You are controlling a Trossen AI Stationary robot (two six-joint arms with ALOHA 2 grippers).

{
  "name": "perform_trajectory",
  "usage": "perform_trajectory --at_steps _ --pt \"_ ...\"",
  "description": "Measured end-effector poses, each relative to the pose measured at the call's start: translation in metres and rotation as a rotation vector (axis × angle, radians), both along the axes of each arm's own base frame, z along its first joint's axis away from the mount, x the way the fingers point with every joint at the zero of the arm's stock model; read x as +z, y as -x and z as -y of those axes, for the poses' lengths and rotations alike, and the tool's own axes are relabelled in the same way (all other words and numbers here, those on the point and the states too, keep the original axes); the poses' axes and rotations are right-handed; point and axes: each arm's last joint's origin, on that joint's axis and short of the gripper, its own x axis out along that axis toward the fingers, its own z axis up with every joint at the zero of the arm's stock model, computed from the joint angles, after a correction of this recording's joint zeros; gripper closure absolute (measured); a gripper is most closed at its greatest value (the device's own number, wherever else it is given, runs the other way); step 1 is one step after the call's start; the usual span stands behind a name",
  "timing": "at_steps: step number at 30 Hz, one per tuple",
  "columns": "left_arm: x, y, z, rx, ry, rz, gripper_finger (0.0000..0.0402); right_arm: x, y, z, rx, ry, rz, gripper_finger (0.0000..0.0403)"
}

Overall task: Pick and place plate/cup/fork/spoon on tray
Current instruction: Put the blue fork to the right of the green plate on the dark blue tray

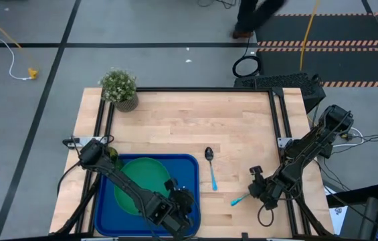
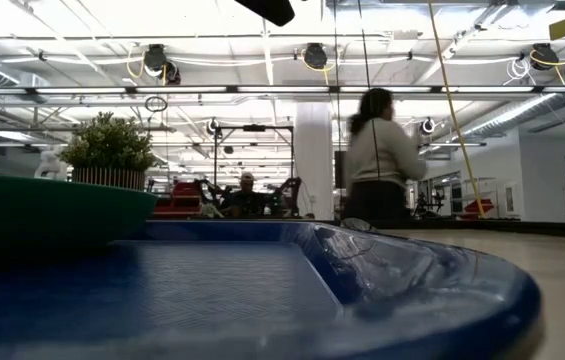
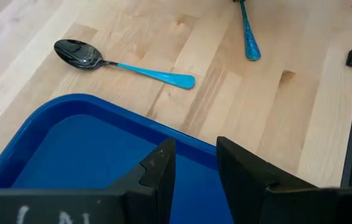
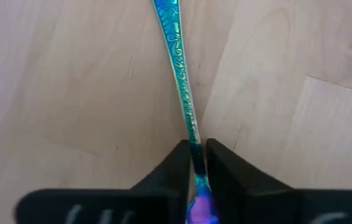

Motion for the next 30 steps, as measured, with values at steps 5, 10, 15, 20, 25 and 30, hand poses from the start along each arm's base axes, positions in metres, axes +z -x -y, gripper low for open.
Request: perform_trajectory --at_steps 5,10,15,20,25,30 --pt "0.000 0.001 0.001 0.002 0.003 0.001 0.0282 0.000 -0.001 -0.001 0.035 -0.003 0.012 0.0397" --pt "0.000 0.000 0.001 0.007 0.007 0.003 0.0282 0.002 -0.002 -0.003 0.038 -0.007 0.018 0.0394" --pt "0.000 0.000 0.001 0.020 0.018 0.008 0.0282 0.012 -0.007 -0.008 0.049 -0.004 0.026 0.0399" --pt "0.000 0.000 0.001 0.022 0.019 0.008 0.0282 0.027 -0.019 -0.013 0.085 0.006 0.060 0.0400" --pt "0.000 -0.002 -0.003 0.056 0.022 0.029 0.0282 0.040 -0.032 -0.013 0.111 0.072 0.149 0.0400" --pt "0.001 -0.005 -0.005 0.071 0.037 0.045 0.0281 0.053 -0.043 -0.011 0.111 0.150 0.224 0.0400"
